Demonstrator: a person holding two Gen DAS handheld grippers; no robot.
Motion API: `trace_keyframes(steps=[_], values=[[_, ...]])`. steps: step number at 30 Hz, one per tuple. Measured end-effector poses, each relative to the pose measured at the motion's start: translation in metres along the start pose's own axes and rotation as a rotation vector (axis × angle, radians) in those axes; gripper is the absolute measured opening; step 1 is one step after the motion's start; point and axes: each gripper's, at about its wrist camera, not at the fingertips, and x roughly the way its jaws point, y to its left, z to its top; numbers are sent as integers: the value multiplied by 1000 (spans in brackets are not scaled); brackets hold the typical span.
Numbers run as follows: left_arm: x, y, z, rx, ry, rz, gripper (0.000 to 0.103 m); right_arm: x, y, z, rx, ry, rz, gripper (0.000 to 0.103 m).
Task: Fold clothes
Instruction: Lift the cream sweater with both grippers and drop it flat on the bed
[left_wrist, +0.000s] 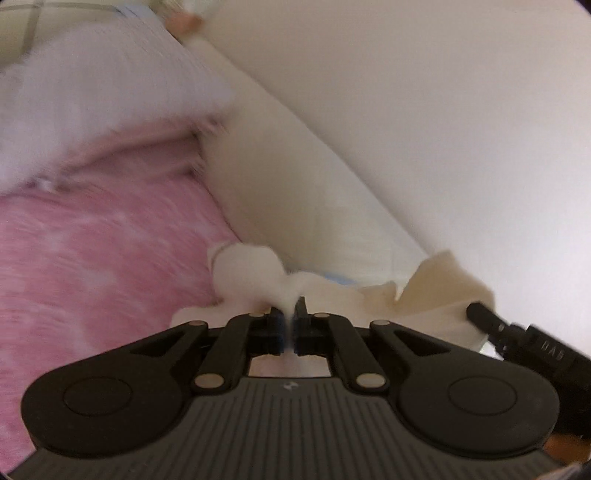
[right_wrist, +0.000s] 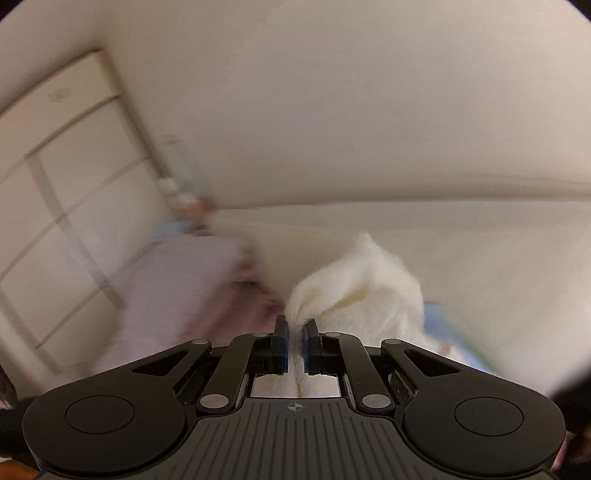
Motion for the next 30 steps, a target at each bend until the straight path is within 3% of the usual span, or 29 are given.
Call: trace_keyframes(steps=[5, 10, 13, 17, 19, 20, 21, 23, 25, 30], values=[[-141, 51, -16, -79, -213, 98, 1, -9, 100, -12, -82, 11, 251, 6], [-316, 81, -40, -85, -464, 259, 1, -13, 214, -41, -128, 49, 511, 6], [-402, 83, -58, -60, -576, 364, 1, -16, 285, -64, -123, 87, 663, 6], [-483, 76, -74, 2, -664, 473, 1, -15, 364, -104, -80, 198, 746, 7], [-490, 83, -79, 33, -623, 519, 4, 0, 395, -130, -98, 324, 685, 10], [-486, 93, -82, 19, -578, 539, 7, 7, 410, -147, -151, 401, 608, 22], [-480, 106, -86, -17, -512, 557, 15, 11, 419, -165, -210, 462, 541, 35], [-467, 140, -109, -139, -344, 633, 17, 10, 425, -201, -286, 549, 474, 43], [-462, 170, -144, -251, -210, 710, 16, -3, 415, -232, -329, 620, 480, 47], [-489, 197, -245, -435, -50, 836, 16, -69, 379, -305, -595, 742, 409, 49]])
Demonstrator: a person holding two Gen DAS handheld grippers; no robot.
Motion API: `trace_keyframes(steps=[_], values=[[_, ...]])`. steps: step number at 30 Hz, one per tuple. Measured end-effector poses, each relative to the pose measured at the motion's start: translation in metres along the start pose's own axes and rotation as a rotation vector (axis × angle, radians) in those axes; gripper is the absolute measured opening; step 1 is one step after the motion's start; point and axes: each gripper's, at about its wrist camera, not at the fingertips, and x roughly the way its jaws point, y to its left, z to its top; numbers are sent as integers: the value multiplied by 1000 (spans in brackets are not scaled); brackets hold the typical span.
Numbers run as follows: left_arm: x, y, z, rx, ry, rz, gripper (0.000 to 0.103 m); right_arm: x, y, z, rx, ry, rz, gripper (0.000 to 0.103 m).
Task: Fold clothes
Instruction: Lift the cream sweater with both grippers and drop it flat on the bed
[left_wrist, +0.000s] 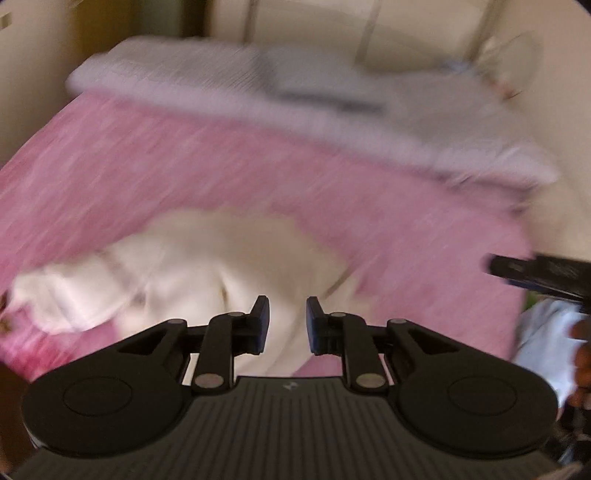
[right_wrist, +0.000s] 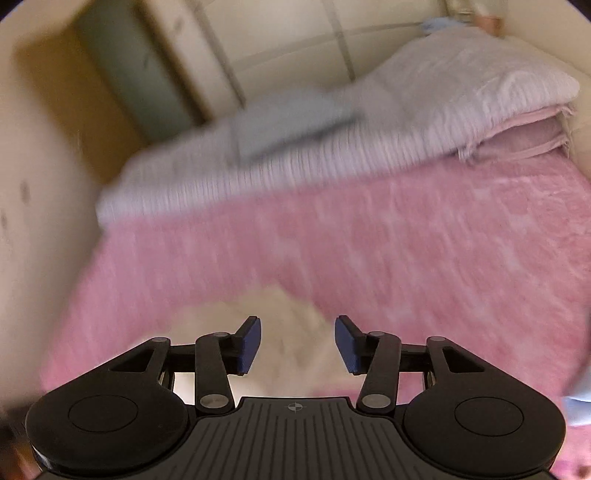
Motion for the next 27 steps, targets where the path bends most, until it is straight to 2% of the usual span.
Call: trace_keyframes(steps=[3, 5, 9, 13, 16, 21, 27], values=[[-8, 25, -38, -26, 43, 95, 16, -1, 12, -62, -64, 123, -9, 49], [-12, 35, -52, -55, 50, 132, 16, -5, 13, -84, -56, 172, 24, 49], [-39, 49, -81, -102, 49, 176, 16, -12, 20, -103, -138, 164, 25, 49], [-51, 43, -112, -80, 50, 196, 17, -28, 20, -130, -207, 154, 29, 49], [-45, 40, -139, -92, 75, 206, 17, -43, 18, -148, -203, 197, 17, 49], [-56, 30, -164, -74, 82, 213, 18, -61, 14, -172, -193, 247, 15, 49], [-75, 20, -181, -63, 63, 221, 19, -85, 17, -185, -215, 232, 31, 49]])
